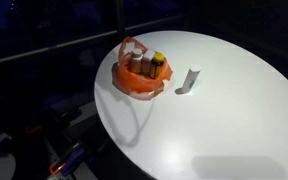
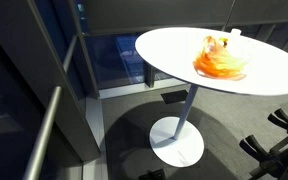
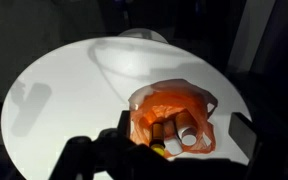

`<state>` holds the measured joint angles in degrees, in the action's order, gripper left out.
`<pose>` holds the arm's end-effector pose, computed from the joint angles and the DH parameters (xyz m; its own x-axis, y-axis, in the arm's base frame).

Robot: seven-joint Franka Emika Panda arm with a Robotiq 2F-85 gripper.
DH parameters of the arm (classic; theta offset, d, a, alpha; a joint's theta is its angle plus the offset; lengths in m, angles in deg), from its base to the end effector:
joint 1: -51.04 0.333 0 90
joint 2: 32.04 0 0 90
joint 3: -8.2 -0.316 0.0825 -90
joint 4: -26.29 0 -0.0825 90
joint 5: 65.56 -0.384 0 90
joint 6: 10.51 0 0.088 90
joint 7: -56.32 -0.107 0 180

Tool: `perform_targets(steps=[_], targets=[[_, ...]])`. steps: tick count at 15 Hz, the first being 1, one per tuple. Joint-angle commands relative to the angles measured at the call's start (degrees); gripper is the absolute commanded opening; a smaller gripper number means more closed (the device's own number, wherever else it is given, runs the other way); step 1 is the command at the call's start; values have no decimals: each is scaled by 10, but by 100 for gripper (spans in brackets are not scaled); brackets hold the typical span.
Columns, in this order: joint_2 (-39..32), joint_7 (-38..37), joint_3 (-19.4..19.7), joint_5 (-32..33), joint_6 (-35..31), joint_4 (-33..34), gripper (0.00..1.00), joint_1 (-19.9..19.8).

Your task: Remove the brown bottle from the plastic bag

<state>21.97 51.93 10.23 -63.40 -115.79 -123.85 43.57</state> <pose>0.2828 -0.0520 0.5346 0.9628 -0.2187 0.1590 -0.2210 -0.9753 -0.0034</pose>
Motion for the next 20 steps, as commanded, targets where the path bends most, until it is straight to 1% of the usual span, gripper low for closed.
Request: perform_targets(steps=[1,5,11,16,20], targets=[[-1,-2,2,2,2,2,100,3],[-6,-1,3,1,5,7,100,3],[-45,-1,8,-6,19,54,100,6],[-107,-3,6,-10,41,111,100,9],[-174,-3,9,-17,75,171,100,13]])
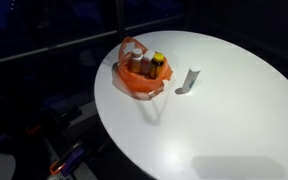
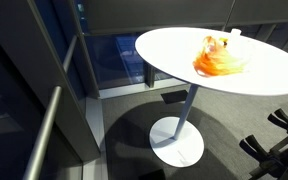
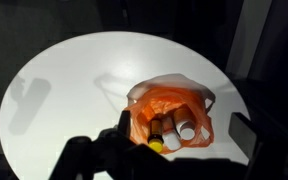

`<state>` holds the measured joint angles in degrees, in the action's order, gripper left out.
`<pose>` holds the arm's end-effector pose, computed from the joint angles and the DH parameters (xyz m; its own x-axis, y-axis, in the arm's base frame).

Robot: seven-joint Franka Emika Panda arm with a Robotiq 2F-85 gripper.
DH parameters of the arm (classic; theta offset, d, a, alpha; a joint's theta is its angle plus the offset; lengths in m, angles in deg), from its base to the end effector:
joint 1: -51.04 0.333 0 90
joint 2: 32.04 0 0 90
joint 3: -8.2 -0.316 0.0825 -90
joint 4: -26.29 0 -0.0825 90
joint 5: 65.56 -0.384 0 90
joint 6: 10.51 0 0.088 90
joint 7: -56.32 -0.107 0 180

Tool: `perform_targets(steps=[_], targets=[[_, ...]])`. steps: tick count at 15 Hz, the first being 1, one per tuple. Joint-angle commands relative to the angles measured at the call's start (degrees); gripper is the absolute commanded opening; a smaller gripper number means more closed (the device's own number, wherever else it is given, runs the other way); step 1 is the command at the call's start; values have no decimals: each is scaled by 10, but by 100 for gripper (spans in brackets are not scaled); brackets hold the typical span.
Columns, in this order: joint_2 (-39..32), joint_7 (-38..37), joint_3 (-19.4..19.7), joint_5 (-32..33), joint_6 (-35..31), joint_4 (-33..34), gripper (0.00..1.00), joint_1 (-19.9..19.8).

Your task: Remove the brown bottle from the plastic bag

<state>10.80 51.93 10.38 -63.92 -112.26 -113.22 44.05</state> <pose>0.3288 -0.0581 0.5591 0.9714 -0.2205 0.0882 -0.2210 -0.9753 -0.0042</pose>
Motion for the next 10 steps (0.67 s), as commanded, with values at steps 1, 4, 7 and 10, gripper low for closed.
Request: perform_targets(steps=[1,4,7,10], targets=[[-80,-5,7,-15,47,80,100,9],[-137,-13,7,-23,65,130,100,7],[-188,-28,6,-28,72,170,100,4],[-237,-48,6,-32,66,203,100,3]])
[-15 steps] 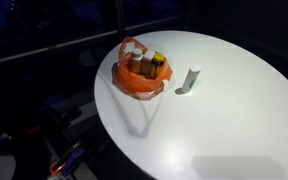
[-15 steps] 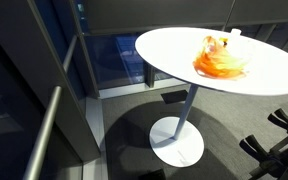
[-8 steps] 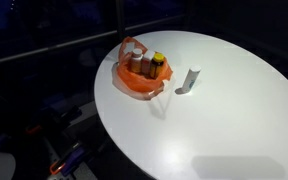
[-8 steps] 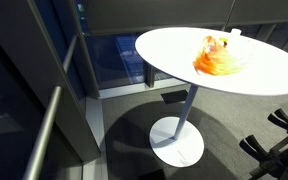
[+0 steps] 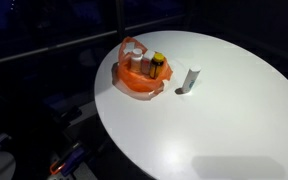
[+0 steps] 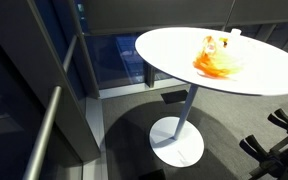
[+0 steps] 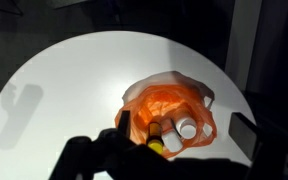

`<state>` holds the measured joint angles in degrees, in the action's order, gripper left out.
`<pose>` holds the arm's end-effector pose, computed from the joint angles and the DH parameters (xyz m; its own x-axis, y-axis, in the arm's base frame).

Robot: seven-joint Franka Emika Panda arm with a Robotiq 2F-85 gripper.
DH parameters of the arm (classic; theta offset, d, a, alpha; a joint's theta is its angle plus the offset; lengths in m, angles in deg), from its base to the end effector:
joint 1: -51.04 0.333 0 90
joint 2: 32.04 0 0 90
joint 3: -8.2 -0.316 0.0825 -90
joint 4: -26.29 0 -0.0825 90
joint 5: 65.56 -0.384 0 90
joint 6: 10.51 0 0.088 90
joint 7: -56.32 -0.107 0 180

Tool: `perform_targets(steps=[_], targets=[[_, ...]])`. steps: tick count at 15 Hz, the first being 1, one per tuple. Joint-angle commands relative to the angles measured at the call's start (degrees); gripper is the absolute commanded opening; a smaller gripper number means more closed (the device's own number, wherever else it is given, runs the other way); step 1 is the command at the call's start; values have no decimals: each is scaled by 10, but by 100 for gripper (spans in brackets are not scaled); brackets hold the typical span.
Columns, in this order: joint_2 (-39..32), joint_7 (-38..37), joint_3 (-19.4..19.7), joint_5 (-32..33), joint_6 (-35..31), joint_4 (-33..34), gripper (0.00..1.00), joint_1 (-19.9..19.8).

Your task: Remove the brown bottle from the plastic bag

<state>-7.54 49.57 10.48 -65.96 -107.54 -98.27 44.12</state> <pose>0.4132 -0.0685 0.5573 0.9610 -0.2711 -0.0555 -0.2723 -0.9620 -0.0170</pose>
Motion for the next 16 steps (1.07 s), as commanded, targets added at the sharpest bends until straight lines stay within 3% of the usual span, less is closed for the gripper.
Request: perform_targets(steps=[1,8,16], targets=[[-67,-30,5,-13,18,62,100,3],[-160,-55,14,-32,-5,112,100,4],[-222,-77,20,-24,-111,117,100,3]])
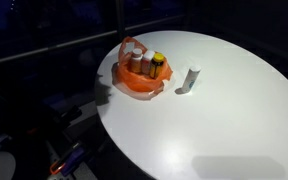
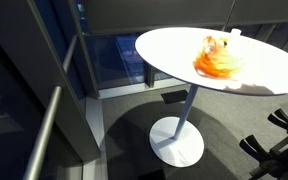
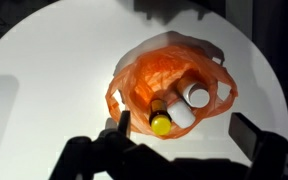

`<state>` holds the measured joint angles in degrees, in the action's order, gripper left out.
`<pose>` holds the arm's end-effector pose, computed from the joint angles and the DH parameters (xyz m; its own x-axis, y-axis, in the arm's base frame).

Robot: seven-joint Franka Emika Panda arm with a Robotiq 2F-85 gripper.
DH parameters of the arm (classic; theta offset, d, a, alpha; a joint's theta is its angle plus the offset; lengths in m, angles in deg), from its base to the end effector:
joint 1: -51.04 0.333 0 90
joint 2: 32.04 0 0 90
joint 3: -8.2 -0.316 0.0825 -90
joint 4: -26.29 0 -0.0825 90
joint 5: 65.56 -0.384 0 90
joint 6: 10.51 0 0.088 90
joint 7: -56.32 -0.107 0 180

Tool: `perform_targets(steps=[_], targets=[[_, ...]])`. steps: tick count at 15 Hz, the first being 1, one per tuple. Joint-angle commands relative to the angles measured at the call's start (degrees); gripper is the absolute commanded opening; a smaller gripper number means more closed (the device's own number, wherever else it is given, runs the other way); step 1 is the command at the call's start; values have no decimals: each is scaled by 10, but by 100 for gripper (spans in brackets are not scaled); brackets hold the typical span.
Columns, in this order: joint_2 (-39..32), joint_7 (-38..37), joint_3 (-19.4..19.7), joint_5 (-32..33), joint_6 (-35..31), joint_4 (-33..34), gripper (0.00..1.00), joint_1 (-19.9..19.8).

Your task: Remove the brown bottle from the plastic bag

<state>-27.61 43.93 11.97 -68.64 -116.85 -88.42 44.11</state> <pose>0.5186 -0.0944 0.4860 0.9110 -0.4046 -0.0796 -0.4084 -0.9119 -0.0393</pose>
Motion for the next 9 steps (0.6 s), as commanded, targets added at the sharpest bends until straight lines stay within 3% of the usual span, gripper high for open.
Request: perform_targets(steps=[1,9], targets=[[-24,-25,7,0,-21,20,100,3],[-17,-12,8,0,-23,1,100,5]])
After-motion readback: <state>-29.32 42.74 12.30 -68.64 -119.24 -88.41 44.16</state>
